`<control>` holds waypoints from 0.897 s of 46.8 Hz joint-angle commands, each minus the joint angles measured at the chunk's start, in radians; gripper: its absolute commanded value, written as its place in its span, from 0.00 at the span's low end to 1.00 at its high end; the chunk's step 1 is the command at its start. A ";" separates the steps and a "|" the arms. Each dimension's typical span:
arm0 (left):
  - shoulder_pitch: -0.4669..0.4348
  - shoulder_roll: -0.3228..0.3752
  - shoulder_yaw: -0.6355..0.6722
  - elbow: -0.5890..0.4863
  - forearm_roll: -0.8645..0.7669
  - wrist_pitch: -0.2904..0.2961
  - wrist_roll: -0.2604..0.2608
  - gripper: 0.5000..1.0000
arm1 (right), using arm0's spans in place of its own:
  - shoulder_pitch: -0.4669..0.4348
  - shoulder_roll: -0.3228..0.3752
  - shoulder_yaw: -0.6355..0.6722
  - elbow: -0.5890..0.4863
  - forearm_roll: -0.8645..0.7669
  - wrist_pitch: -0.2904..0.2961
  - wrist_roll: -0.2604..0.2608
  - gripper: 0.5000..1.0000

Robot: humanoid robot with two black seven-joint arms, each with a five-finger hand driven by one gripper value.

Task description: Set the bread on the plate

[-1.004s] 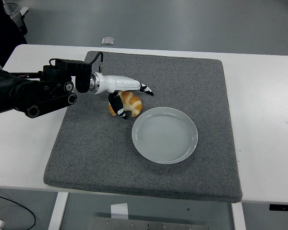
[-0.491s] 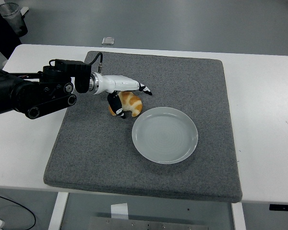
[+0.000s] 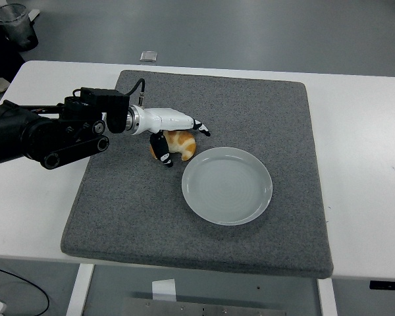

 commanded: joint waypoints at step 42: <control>-0.012 -0.007 -0.010 0.008 0.039 0.005 0.007 0.00 | 0.000 0.000 0.000 0.000 0.000 0.000 0.000 0.86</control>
